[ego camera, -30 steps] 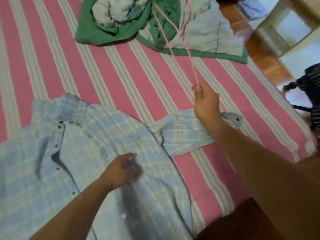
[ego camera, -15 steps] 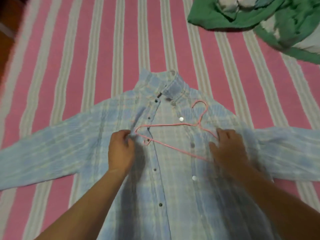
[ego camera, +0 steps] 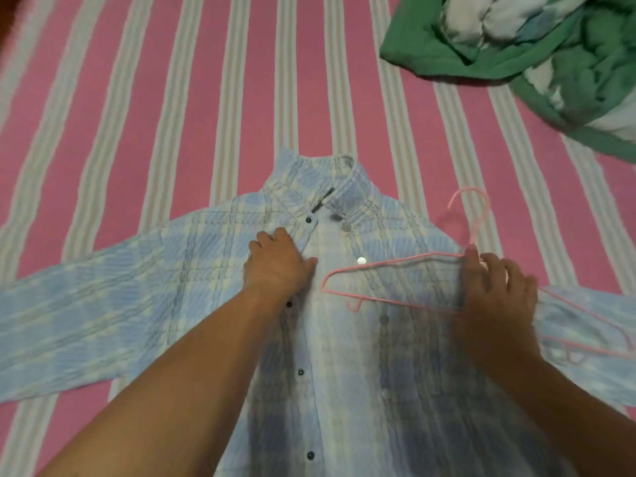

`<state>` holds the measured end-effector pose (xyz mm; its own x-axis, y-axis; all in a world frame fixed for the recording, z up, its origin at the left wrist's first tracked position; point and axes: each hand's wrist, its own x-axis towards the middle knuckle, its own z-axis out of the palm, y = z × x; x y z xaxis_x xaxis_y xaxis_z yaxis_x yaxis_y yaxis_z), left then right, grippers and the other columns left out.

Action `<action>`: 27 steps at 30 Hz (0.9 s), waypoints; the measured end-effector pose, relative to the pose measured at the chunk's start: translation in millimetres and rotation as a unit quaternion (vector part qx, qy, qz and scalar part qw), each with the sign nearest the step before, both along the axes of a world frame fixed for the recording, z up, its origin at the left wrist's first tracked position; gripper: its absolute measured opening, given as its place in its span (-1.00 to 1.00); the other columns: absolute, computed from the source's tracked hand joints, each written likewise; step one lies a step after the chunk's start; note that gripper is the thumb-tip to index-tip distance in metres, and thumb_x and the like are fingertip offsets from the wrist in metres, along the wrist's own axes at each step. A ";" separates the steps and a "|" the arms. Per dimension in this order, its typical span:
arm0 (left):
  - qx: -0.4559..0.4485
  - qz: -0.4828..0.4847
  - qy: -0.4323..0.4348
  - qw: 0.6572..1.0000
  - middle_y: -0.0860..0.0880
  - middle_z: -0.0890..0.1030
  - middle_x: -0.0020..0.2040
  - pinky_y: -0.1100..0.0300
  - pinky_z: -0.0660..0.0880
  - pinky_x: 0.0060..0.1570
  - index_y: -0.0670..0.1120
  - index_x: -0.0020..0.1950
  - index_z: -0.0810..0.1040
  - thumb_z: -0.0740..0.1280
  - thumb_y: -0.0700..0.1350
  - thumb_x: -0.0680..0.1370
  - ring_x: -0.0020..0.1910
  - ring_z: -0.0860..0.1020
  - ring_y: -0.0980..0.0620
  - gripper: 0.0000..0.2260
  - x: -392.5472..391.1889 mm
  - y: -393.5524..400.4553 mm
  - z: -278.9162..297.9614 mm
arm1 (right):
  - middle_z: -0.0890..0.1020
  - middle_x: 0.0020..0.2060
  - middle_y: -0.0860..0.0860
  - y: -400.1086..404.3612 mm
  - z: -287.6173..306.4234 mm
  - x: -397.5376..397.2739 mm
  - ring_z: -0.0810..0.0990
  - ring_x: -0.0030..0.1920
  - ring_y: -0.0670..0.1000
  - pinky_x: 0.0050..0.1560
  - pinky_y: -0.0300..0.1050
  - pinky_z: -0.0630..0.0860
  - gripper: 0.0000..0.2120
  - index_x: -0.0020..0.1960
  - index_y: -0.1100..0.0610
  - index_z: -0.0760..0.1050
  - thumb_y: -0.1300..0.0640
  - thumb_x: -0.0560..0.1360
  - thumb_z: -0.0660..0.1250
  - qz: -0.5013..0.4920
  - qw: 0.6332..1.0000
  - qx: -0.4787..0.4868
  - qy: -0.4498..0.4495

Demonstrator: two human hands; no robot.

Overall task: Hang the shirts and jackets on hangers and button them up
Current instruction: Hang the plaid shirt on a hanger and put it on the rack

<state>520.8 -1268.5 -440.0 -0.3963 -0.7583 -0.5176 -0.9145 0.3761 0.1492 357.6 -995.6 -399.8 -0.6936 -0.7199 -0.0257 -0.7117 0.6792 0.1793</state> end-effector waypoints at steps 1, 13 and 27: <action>-0.032 -0.038 -0.023 0.998 -0.20 0.35 0.32 -0.09 0.48 0.07 -0.18 0.41 0.26 0.34 0.19 0.58 0.30 0.37 -0.23 -0.40 -2.7 -0.2 -1.6 | 0.41 0.31 0.31 -0.4 0.1 -7.3 0.36 0.30 0.39 0.31 0.42 0.26 -0.14 0.53 0.29 0.24 0.20 0.26 0.38 -0.011 1.000 0.001 -0.011; -0.055 0.111 0.372 0.920 -0.01 0.30 -0.33 0.27 0.22 -0.36 -0.14 -0.30 0.26 0.27 -0.11 0.60 -0.35 0.28 0.08 -0.67 54.5 -48.0 112.2 | 0.49 0.26 0.12 -136.3 6.3 17.4 0.46 0.13 0.24 0.06 0.12 0.41 0.08 0.55 0.16 0.25 -0.11 0.12 0.57 0.129 0.987 -0.025 -0.089; 0.115 -0.230 -0.043 0.965 0.00 -0.54 0.52 -0.21 -0.28 0.53 0.23 0.58 -0.41 -0.01 0.25 0.69 0.53 -0.49 -0.19 -0.36 77.7 -77.8 -22.9 | 0.30 0.52 0.09 -235.0 -43.6 -31.9 0.30 0.35 0.22 0.41 0.05 0.27 -0.27 0.64 0.11 0.00 0.20 0.55 0.24 0.169 0.964 0.073 -0.193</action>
